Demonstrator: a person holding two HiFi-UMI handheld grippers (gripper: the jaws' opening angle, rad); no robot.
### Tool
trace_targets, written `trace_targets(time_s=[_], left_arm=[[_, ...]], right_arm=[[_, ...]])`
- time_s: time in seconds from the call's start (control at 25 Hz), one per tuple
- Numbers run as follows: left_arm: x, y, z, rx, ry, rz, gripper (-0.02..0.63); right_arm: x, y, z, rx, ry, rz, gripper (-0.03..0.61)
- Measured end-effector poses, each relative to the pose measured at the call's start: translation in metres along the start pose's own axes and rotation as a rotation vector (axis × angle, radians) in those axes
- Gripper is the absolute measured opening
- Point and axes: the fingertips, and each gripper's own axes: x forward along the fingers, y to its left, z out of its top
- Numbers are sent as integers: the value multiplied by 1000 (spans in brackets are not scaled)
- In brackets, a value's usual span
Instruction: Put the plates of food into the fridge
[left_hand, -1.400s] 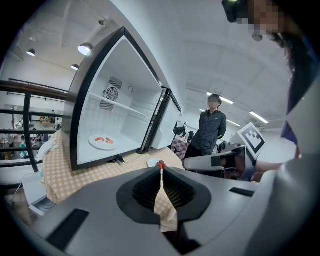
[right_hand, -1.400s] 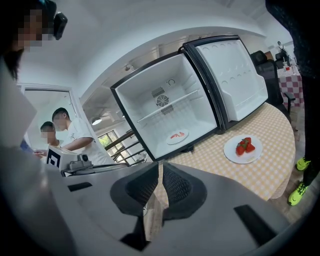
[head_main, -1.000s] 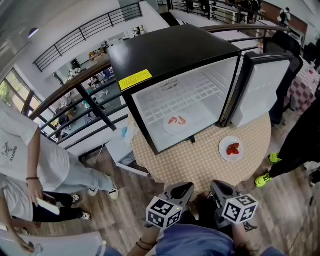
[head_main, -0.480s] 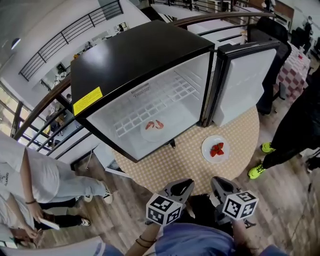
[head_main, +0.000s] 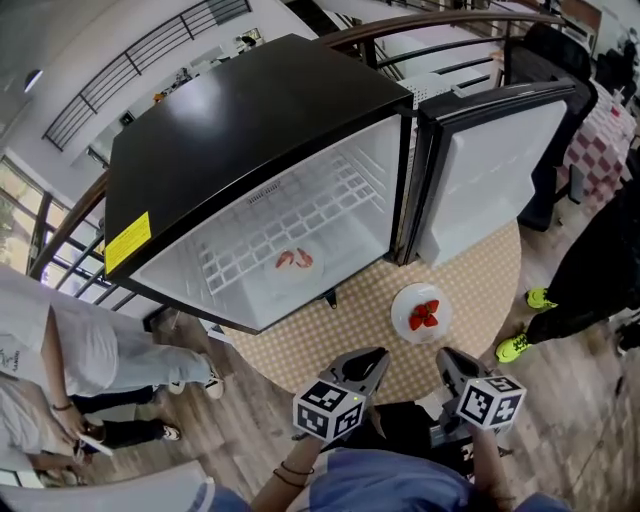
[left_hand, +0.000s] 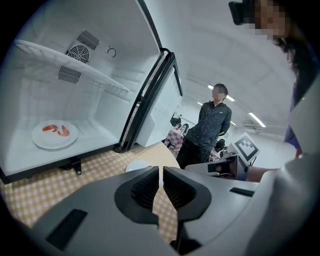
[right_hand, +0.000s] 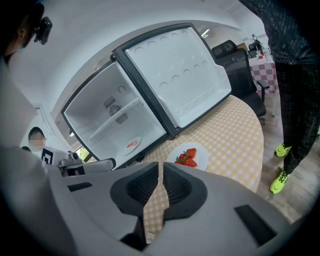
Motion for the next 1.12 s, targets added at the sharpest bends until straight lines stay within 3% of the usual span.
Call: trace_targets(time_s=[0.76, 0.96, 1.12], left_arm=[[90, 55, -56, -75, 260, 96, 30], [102, 75, -63, -128, 288, 140, 58], [111, 85, -73, -219, 311, 143, 103]], right_arm=[[55, -107, 18, 24, 156, -63, 40], [68, -118, 16, 20, 196, -60, 41], [78, -123, 16, 13, 218, -54, 44]])
